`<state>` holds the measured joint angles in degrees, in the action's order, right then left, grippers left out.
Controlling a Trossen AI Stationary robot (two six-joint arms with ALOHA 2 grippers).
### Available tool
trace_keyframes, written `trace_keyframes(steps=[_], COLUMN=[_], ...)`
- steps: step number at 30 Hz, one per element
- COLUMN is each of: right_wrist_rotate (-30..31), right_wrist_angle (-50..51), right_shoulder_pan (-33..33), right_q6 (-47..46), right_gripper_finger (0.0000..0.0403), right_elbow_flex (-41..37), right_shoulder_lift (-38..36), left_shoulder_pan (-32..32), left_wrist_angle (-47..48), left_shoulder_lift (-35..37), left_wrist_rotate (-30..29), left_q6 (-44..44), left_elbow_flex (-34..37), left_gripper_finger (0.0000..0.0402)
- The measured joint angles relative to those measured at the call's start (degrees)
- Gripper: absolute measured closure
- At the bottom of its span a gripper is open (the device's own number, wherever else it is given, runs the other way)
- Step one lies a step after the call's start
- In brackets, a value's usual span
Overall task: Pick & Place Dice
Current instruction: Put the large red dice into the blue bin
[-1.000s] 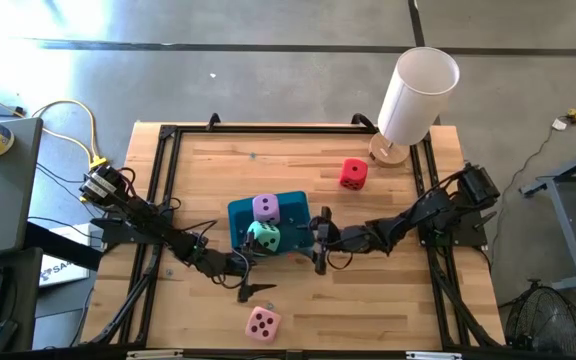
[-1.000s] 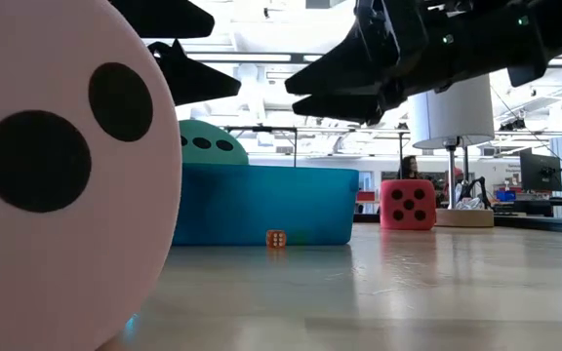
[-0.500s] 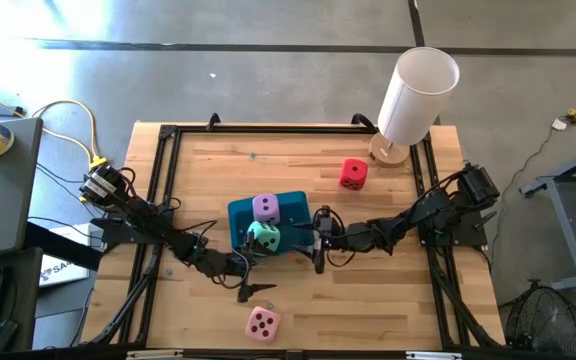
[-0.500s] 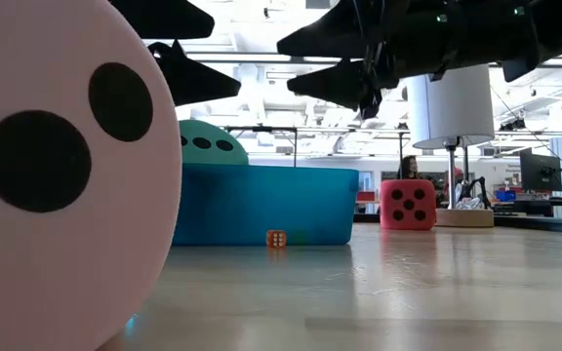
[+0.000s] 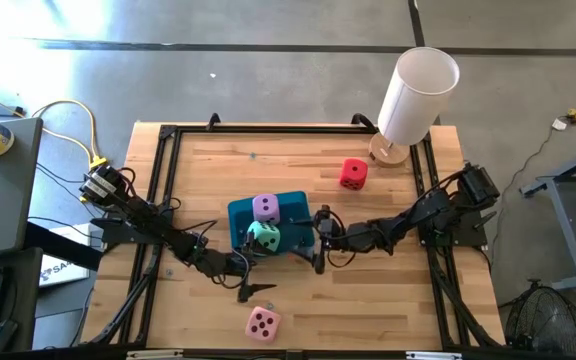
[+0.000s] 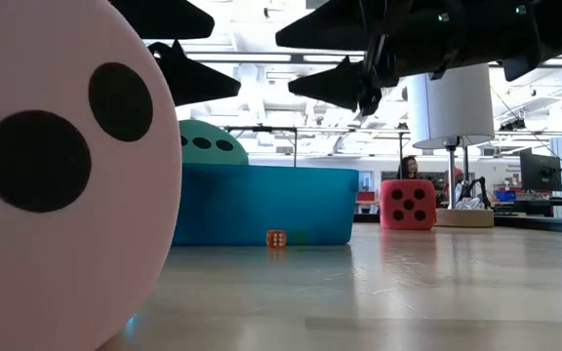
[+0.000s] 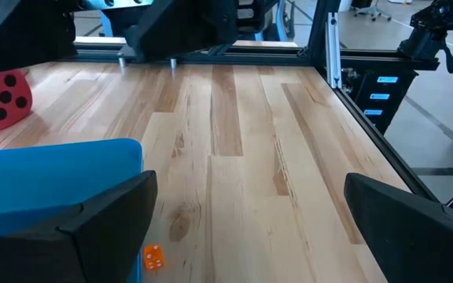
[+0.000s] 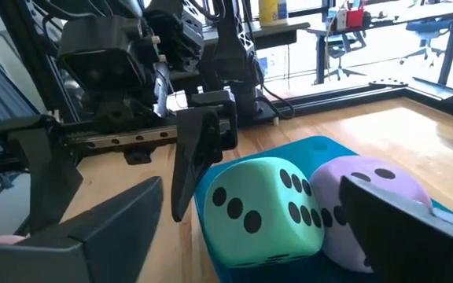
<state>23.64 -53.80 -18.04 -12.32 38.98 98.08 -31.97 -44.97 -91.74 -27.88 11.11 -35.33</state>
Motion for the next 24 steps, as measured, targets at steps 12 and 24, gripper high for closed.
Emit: trace_keyframes(steps=[12,24], right_wrist_rotate=[7.8,22.7], right_wrist_angle=[0.0,4.2], right_shoulder_pan=[-1.2,-3.2], right_q6=[3.6,10.2], right_gripper_finger=[0.0005,0.0004], right_elbow_flex=[0.0,0.0], right_shoulder_lift=[0.0,-0.2], left_shoulder_pan=[0.1,0.1], left_wrist_angle=[0.0,0.4], left_shoulder_lift=[0.0,0.0], left_wrist_rotate=[0.0,0.0], left_q6=[0.0,0.0], left_elbow_flex=[0.0,0.0], left_gripper_finger=[0.0002,0.0002])
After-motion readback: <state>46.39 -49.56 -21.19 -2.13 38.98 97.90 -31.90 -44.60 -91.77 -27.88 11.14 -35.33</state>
